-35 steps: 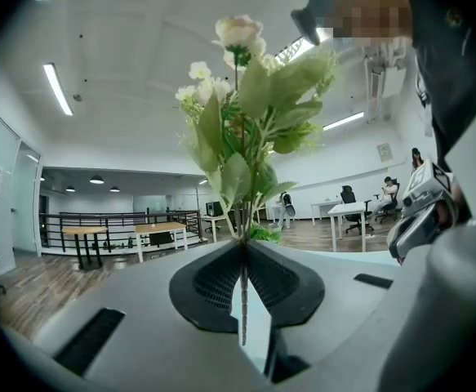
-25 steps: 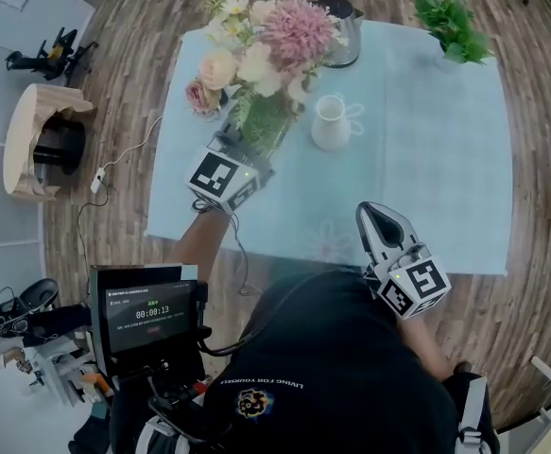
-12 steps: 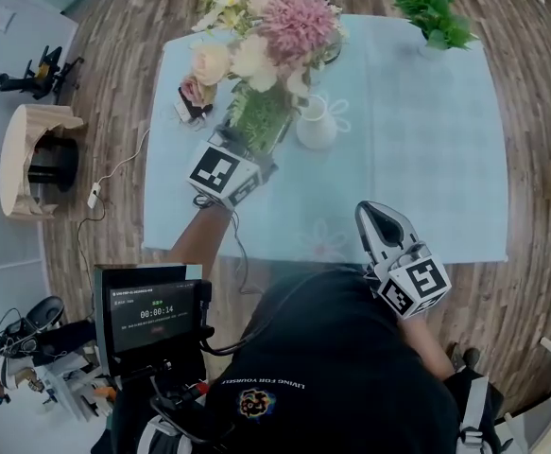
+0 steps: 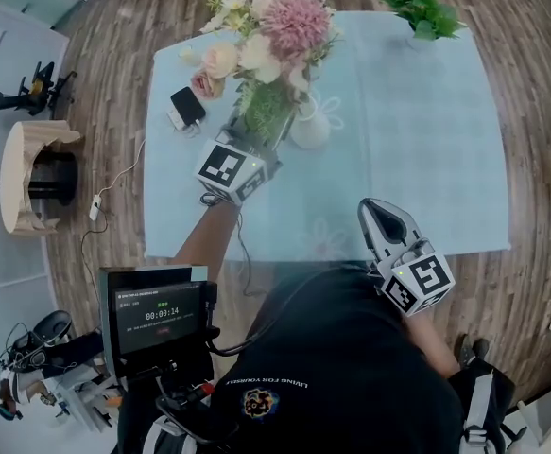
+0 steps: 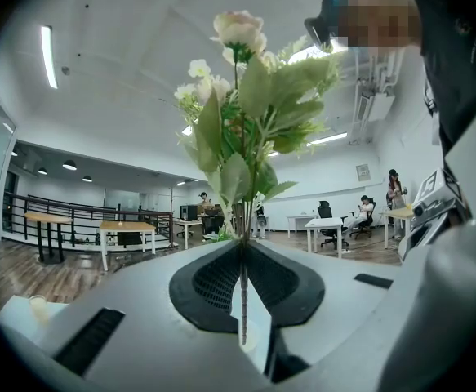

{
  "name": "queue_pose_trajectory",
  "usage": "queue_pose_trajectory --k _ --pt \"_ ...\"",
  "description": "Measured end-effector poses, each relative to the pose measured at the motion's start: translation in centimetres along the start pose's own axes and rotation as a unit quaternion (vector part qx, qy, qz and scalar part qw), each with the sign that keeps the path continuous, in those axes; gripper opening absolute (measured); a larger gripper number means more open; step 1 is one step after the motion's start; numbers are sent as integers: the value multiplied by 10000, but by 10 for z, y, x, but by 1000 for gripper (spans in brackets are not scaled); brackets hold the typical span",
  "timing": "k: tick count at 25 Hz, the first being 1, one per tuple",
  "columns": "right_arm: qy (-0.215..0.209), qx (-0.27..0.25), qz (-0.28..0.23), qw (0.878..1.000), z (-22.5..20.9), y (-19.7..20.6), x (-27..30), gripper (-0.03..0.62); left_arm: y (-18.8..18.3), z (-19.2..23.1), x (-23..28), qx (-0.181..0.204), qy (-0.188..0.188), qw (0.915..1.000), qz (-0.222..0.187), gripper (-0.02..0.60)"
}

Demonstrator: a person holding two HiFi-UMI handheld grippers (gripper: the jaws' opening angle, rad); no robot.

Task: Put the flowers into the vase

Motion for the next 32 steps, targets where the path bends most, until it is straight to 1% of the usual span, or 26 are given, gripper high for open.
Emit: queue_pose_trajectory --k 4,10,17,32 --pt "-4 7 -23 10000 -3 -2 1 20 7 1 5 -46 -32 10000 26 29" --pt "-58 92 0 9999 -26 7 13 20 40 6 26 -139 -84 9997 176 29" --pt "-17 89 40 10000 -25 8 10 20 57 4 25 -202 -190 9992 297 29" --pt "-1 91 65 9999 -24 7 8 20 90 3 22 -302 -292 9972 625 29"
Point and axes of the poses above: the fingertips, and each gripper's own axes: x forward along the fingers, z to its left, y out of its underside, the point moved 4 cm from there along -x, backward along the fingers
